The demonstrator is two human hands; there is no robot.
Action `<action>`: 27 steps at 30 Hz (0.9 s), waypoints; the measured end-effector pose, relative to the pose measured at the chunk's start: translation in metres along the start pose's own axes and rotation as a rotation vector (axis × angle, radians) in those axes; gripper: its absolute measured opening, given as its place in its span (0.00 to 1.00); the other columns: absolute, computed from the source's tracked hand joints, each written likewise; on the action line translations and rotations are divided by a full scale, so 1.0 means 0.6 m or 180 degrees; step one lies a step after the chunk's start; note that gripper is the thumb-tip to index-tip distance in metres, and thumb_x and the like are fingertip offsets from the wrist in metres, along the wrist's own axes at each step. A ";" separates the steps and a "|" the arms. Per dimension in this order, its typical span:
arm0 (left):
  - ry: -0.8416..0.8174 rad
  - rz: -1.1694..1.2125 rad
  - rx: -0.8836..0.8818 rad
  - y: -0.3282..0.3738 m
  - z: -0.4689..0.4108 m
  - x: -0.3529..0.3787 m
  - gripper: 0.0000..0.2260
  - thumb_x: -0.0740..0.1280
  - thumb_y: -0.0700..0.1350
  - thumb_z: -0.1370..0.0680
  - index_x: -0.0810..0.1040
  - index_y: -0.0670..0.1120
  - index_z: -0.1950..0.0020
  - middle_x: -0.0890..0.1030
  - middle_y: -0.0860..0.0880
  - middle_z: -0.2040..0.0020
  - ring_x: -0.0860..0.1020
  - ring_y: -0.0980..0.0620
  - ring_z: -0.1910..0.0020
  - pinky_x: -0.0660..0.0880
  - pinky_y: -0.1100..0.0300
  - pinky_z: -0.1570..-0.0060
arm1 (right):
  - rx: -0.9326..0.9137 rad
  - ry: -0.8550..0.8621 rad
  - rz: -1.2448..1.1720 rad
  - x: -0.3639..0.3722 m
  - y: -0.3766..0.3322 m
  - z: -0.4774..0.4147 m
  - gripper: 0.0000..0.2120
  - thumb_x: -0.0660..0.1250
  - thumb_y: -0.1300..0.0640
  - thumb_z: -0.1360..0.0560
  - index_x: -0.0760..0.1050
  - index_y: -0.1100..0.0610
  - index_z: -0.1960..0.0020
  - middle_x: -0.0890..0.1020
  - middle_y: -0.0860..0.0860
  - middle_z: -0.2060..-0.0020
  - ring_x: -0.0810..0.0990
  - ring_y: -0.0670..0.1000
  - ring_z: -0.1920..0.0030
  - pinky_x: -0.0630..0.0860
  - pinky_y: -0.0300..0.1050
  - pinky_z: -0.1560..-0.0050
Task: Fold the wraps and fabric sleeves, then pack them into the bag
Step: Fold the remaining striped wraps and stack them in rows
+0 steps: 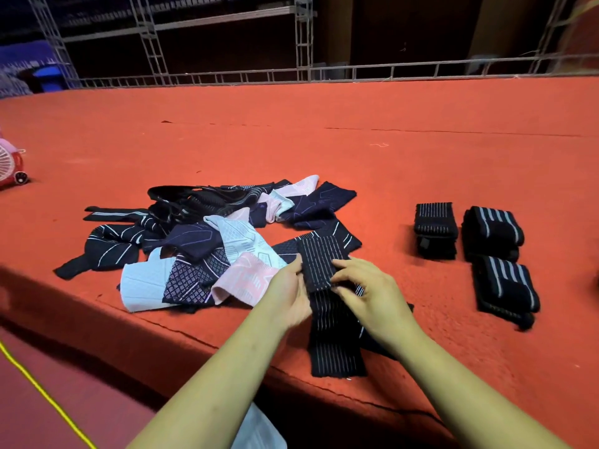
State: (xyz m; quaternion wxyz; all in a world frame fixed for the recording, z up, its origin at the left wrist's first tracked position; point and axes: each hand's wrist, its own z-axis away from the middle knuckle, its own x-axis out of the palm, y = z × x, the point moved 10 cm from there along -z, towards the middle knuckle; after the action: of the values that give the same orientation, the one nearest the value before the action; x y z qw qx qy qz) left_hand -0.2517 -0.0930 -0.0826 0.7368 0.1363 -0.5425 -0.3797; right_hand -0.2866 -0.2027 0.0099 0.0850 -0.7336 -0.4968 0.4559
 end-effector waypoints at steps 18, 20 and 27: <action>-0.1199 -0.1959 0.0340 -0.016 0.040 0.091 0.12 0.62 0.35 0.20 0.75 0.39 0.37 0.83 0.42 0.46 0.82 0.47 0.51 0.80 0.56 0.49 | 0.1935 -0.0436 -0.0910 -0.081 0.089 -0.022 0.08 0.74 0.54 0.26 0.81 0.59 0.53 0.78 0.45 0.70 0.69 0.40 0.75 0.65 0.32 0.72; -0.1190 -0.1993 0.0286 -0.023 0.038 0.098 0.10 0.62 0.36 0.19 0.76 0.40 0.38 0.84 0.43 0.48 0.83 0.49 0.52 0.80 0.57 0.51 | 0.1787 -0.0355 -0.0928 -0.102 0.076 -0.032 0.05 0.74 0.60 0.27 0.80 0.59 0.59 0.76 0.45 0.74 0.68 0.38 0.78 0.64 0.30 0.75; -0.0837 -0.1979 -0.0142 -0.068 0.012 0.104 0.18 0.66 0.52 0.20 0.79 0.39 0.38 0.79 0.35 0.38 0.77 0.40 0.41 0.70 0.43 0.34 | 0.1095 0.0819 -0.0528 -0.208 0.049 -0.050 0.06 0.73 0.59 0.28 0.79 0.50 0.61 0.81 0.46 0.69 0.78 0.47 0.67 0.76 0.46 0.63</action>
State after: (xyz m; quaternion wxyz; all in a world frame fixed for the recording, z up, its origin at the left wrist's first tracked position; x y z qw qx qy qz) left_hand -0.2670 -0.1634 -0.0614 0.5122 0.2290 -0.5570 -0.6124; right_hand -0.2562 -0.3080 0.0833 0.3087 -0.7170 -0.4555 0.4280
